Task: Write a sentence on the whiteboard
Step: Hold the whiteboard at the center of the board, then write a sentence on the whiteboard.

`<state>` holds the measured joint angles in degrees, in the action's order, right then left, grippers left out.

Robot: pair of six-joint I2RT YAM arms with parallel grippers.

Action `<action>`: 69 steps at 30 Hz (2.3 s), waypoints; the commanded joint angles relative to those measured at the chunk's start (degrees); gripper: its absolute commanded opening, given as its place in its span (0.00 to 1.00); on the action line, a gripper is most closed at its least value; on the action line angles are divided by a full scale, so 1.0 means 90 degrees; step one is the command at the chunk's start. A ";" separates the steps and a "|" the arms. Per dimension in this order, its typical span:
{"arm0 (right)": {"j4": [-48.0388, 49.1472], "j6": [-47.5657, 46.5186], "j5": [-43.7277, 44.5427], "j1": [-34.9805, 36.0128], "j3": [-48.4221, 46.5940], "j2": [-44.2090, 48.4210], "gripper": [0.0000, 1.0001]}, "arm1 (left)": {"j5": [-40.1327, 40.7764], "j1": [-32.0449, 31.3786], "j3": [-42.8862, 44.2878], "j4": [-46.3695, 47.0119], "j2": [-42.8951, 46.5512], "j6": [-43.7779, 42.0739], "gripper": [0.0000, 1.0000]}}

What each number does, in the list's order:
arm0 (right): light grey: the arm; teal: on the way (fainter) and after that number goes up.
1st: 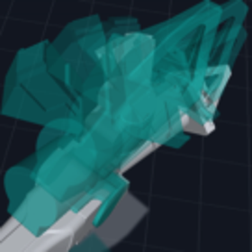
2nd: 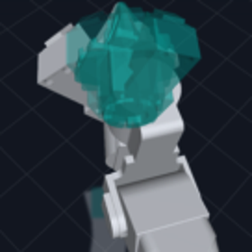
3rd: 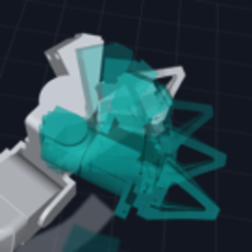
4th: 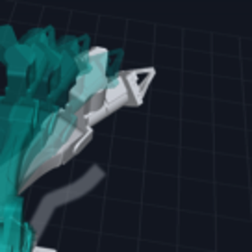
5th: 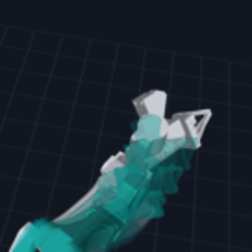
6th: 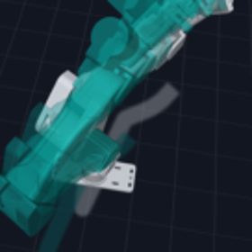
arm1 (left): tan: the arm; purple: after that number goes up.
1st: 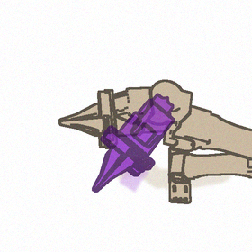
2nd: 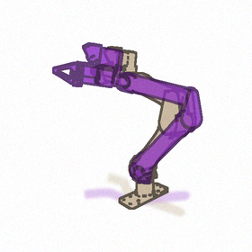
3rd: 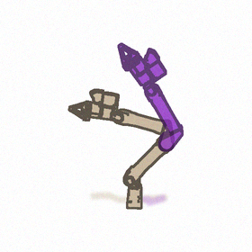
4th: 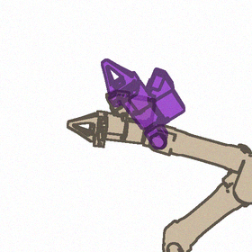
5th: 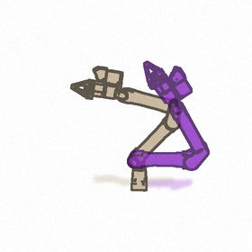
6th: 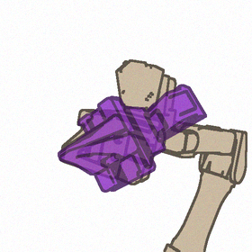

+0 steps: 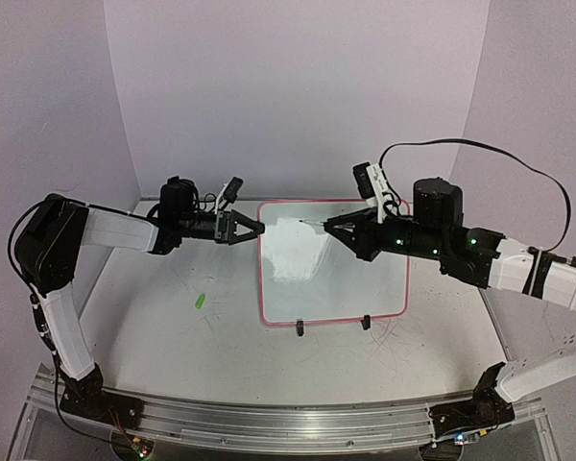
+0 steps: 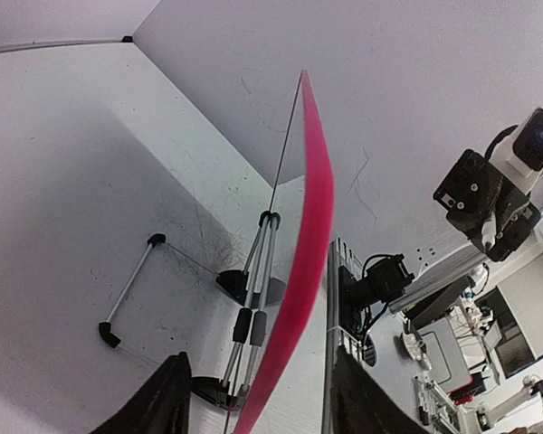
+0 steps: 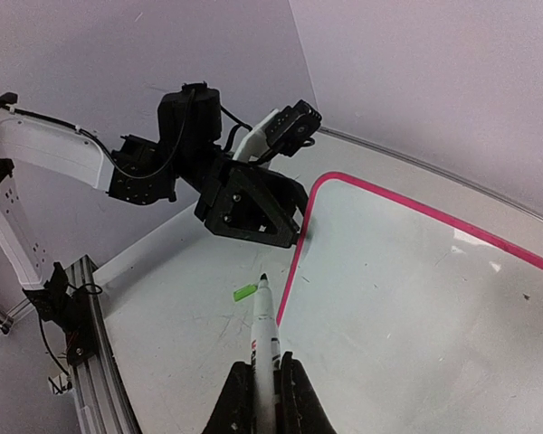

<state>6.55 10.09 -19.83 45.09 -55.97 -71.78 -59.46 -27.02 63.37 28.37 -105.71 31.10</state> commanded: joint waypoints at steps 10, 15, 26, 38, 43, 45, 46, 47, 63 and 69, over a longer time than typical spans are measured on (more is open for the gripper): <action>0.0269 -0.0065 0.0381 0.0144 -0.0654 -0.0336 0.00 | -0.0591 0.0092 0.0019 0.0602 0.0065 -0.0361 0.35; 0.0259 -0.0058 0.0591 0.0218 -0.0865 -0.0607 0.00 | -0.0663 0.0092 0.0087 0.0653 -0.0104 -0.0361 0.29; -0.0715 -0.0641 0.2216 0.0861 -0.1813 -0.1483 0.00 | -0.0624 0.0082 0.0054 0.0718 -0.0170 -0.0433 0.15; -0.1017 -0.0821 0.3170 0.1374 -0.2417 -0.2145 0.00 | -0.0611 0.0014 0.0035 0.0744 -0.0157 -0.0525 0.07; -0.1039 -0.0773 0.3410 0.1379 -0.2518 -0.2274 0.00 | -0.0605 -0.0015 0.0026 0.0742 -0.0151 -0.0556 0.05; -0.1043 -0.0771 0.3479 0.1385 -0.2566 -0.2314 0.00 | -0.0578 -0.0010 0.0000 0.0743 -0.0119 -0.0600 0.05; -0.1049 -0.0778 0.3493 0.1384 -0.2592 -0.2339 0.00 | -0.0572 -0.0007 -0.0004 0.0742 -0.0119 -0.0609 0.04; -0.1052 -0.0790 0.3513 0.1383 -0.2622 -0.2363 0.00 | -0.0575 -0.0013 -0.0003 0.0743 -0.0121 -0.0616 0.04; -0.1088 -0.0897 0.3752 0.1488 -0.2896 -0.2776 0.00 | -0.0558 -0.0013 -0.0048 0.0744 -0.0083 -0.0712 0.00; -0.1089 -0.0858 0.3882 0.1481 -0.3012 -0.2921 0.00 | -0.0562 -0.0012 -0.0042 0.0744 -0.0065 -0.0721 0.00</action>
<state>-3.97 2.89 12.72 58.22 -80.39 -96.89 -63.79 -26.68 63.26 33.39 -107.13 25.22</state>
